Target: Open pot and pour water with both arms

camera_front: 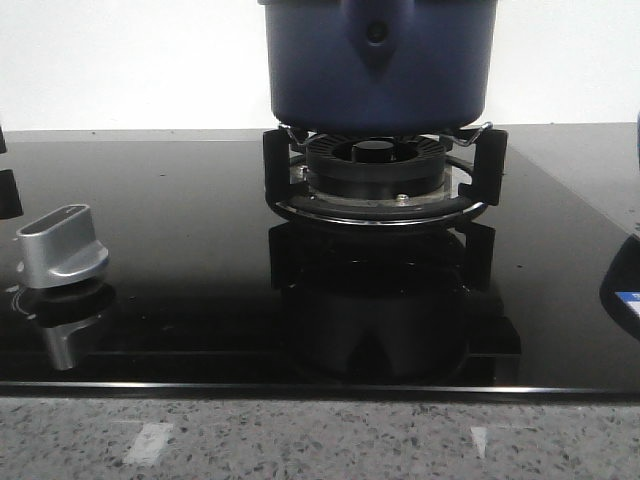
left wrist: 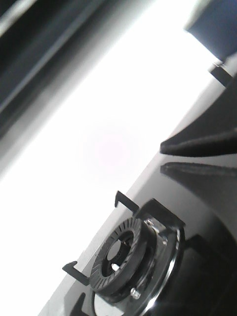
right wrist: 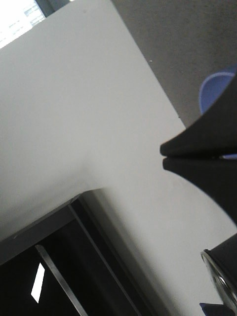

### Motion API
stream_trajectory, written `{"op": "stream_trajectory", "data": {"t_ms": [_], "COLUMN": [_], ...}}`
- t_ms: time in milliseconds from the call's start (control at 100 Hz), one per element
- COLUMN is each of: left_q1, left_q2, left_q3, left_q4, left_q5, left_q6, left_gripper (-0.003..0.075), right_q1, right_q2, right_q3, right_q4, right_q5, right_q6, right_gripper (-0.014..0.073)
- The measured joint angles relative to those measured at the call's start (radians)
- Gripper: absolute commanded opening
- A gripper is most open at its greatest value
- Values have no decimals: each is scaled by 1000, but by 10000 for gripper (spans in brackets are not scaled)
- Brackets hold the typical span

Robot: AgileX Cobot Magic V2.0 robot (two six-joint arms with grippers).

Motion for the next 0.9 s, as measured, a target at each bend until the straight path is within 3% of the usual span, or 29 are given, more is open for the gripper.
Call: {"op": "stream_trajectory", "data": {"t_ms": [120,240,380,520,650,760,830,900], "left_q1": [0,0,-31,-106,-198,-277,-324,-372], "left_q2": [0,0,30,148,272,367,419,464], "left_q3": [-1,-33,-156,-309,-429,-498,-525,-539], "left_q4": [-42,-24,99,157,169,169,171,171], "left_q5": [7,107,232,342,425,444,440,423], "left_q6": [0,0,41,207,358,401,412,429], "left_gripper": [-20,-20,-20,-20,-19,-15,39,152], "right_q1": [0,0,0,3,41,71,75,77], "right_q2": [0,0,40,177,252,293,317,330], "right_q3": [-9,-81,-243,-417,-521,-577,-603,-617], "right_q4": [81,93,-1,-87,-155,-228,-255,-263], "right_q5": [136,257,492,764,854,919,967,995], "right_q6": [7,10,0,-104,-152,-162,-164,-164], "right_gripper": [-74,-74,-74,-74,-74,-74,-53,14]}}
